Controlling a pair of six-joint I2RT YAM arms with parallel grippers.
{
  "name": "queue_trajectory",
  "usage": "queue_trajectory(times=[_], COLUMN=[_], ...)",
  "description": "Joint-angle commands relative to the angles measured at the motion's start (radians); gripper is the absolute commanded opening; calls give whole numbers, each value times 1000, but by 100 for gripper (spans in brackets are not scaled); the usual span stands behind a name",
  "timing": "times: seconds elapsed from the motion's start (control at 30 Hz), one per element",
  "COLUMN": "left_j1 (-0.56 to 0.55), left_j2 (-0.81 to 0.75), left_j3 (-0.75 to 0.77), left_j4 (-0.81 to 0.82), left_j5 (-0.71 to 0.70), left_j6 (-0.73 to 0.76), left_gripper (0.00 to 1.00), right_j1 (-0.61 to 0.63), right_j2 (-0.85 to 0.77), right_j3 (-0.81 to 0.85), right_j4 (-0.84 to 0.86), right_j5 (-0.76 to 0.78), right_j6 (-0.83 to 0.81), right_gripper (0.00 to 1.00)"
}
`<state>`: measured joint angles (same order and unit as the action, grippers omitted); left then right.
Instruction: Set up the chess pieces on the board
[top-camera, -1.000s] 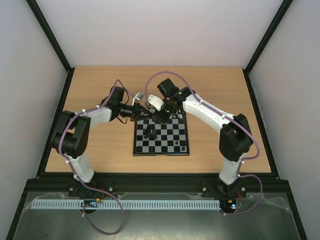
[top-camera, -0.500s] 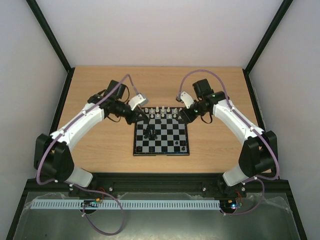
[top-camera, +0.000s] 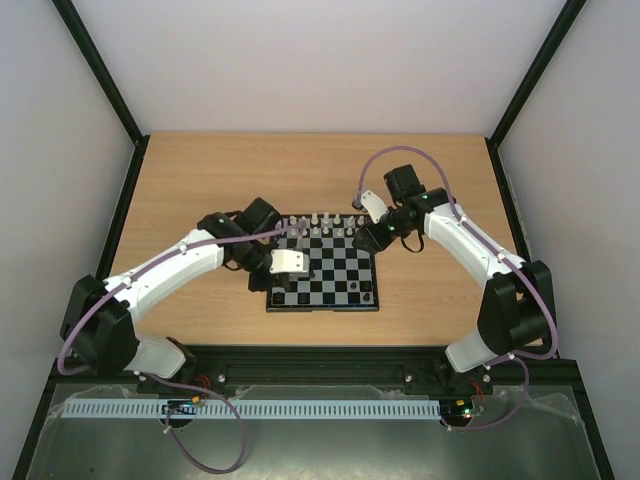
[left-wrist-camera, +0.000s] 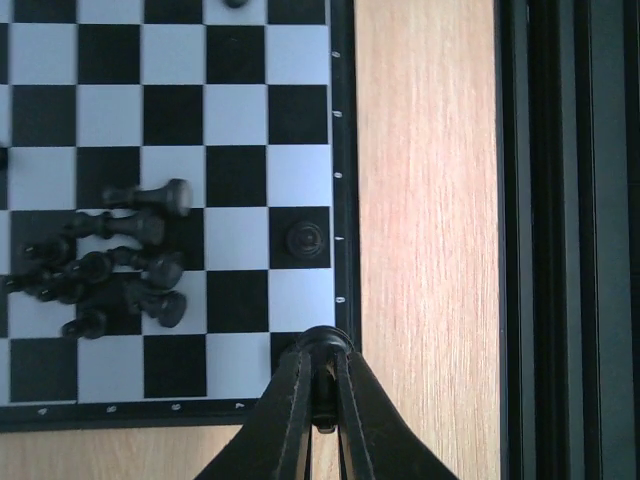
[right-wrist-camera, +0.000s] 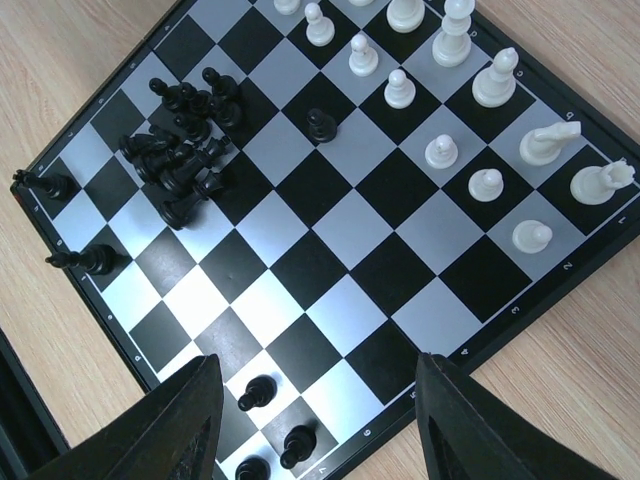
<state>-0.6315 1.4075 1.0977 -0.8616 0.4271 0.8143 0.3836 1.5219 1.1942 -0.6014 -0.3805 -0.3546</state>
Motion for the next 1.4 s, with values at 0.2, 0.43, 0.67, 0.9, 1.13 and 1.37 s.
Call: queue_trajectory(times=[0.2, 0.43, 0.67, 0.9, 1.13, 1.37], left_j1=[-100, -112, -134, -141, -146, -146], left_j2=[36, 75, 127, 157, 173, 186], left_j3=[-77, -88, -86, -87, -111, -118], left_j4=[72, 133, 159, 176, 189, 191], left_j5=[-103, -135, -149, -154, -177, -188], left_j6=[16, -14, -20, -27, -32, -30], left_gripper=[2, 2, 2, 3, 3, 3], right_j1=[-3, -3, -3, -3, -3, -3], right_j2=[-33, -54, -91, -103, -104, -101], right_j3=[-32, -54, -85, -90, -94, -100], right_j4=[-20, -18, -27, -30, -29, -23], right_j5=[-12, -11, 4, 17, 12, 11], right_j6=[-6, -13, -24, -30, -29, -27], right_gripper=[54, 54, 54, 54, 53, 53])
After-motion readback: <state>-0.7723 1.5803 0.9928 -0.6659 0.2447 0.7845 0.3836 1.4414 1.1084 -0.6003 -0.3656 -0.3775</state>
